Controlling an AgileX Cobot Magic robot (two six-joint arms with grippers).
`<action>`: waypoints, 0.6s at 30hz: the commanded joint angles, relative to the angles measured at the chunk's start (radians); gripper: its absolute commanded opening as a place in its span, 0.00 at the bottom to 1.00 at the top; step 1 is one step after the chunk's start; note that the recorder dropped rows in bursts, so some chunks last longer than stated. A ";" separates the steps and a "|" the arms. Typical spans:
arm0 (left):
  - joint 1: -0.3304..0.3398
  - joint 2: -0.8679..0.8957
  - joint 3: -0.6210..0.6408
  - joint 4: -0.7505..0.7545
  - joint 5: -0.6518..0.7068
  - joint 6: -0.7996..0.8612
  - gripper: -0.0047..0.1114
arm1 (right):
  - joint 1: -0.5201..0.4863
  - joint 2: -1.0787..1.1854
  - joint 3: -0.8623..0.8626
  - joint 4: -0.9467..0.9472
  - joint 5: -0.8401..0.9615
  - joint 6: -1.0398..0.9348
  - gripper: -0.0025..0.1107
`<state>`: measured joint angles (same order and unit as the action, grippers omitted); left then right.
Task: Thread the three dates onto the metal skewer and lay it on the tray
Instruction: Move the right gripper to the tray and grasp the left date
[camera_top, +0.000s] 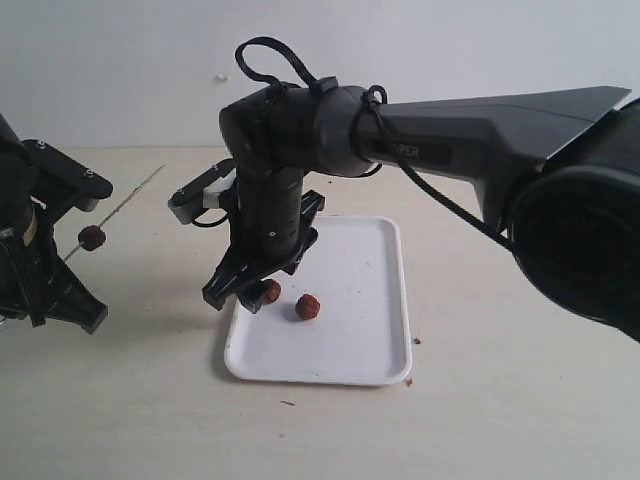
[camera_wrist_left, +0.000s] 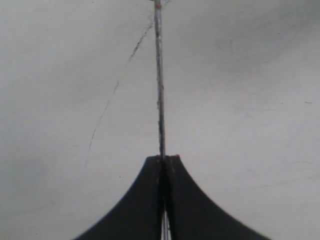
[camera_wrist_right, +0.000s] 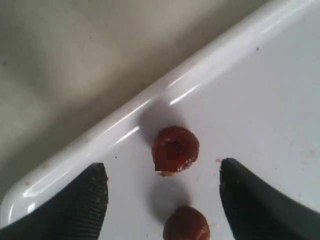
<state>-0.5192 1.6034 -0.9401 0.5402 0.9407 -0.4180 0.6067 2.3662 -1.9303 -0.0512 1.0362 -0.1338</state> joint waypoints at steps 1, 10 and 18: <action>0.002 -0.013 0.005 0.001 -0.007 -0.016 0.04 | -0.002 0.019 -0.016 -0.038 -0.039 0.005 0.57; 0.002 -0.013 0.005 0.001 -0.012 -0.022 0.04 | -0.002 0.061 -0.022 -0.079 -0.049 0.005 0.57; 0.002 -0.013 0.005 0.001 -0.014 -0.030 0.04 | -0.002 0.061 -0.022 -0.079 -0.061 0.005 0.42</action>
<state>-0.5192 1.6034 -0.9401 0.5402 0.9327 -0.4335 0.6067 2.4254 -1.9464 -0.1194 0.9816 -0.1300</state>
